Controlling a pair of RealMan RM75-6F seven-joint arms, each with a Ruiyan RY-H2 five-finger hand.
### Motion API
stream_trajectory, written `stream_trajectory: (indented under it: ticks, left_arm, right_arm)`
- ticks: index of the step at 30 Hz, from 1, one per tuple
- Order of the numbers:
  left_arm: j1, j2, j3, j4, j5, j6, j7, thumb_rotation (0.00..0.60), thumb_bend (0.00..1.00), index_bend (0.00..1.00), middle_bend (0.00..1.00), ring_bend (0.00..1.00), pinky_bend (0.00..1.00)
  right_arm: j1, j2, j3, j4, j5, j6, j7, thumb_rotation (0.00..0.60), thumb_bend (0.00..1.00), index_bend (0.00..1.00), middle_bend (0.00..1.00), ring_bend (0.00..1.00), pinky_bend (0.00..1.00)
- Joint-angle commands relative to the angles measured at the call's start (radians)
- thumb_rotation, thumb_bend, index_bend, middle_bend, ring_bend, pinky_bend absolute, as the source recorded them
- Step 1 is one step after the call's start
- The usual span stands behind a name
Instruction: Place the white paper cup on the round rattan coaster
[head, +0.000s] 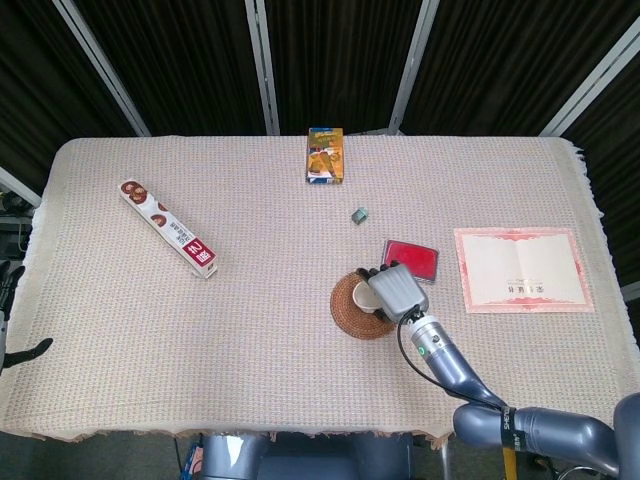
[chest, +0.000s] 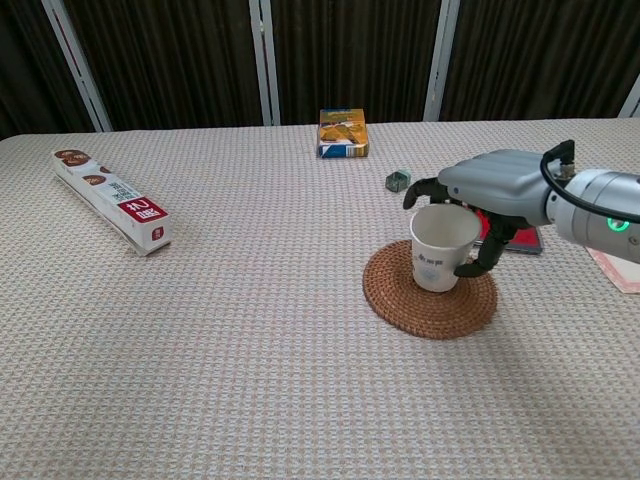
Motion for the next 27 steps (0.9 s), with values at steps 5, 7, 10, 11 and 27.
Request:
stream_trajectory:
  ticks: [5,7,10,11,27]
  left_arm:
    - [-0.001,0.001,0.002,-0.002,0.001,-0.002,-0.002,0.6,0.0,0.0,0.0,0.0,0.0]
    - [-0.001,0.002,0.002,-0.004,0.002,-0.001,-0.004,0.6,0.0,0.0,0.0,0.0,0.0]
    - [0.001,0.006,0.004,-0.006,0.007,0.003,-0.011,0.6,0.0,0.0,0.0,0.0,0.0]
    - [0.003,0.007,0.004,-0.007,0.01,0.005,-0.014,0.6,0.0,0.0,0.0,0.0,0.0]
    - [0.01,0.001,0.028,0.006,0.097,0.041,-0.059,0.6,0.0,0.0,0.0,0.0,0.0]
  right_arm:
    - [-0.011,0.047,-0.007,-0.107,0.006,0.038,0.008,0.6,0.0,0.0,0.0,0.05,0.26]
    - [-0.021,0.071,-0.012,-0.151,-0.019,0.064,0.01,0.6,0.0,0.0,0.0,0.04,0.26]
    - [-0.049,0.13,-0.027,-0.233,-0.06,0.105,0.026,0.6,0.0,0.0,0.0,0.04,0.23]
    - [-0.066,0.158,-0.035,-0.264,-0.087,0.128,0.037,0.6,0.0,0.0,0.0,0.04,0.22]
    - [-0.45,0.323,-0.24,-0.088,-0.566,0.619,0.422,0.6,0.0,0.0,0.0,0.0,0.0]
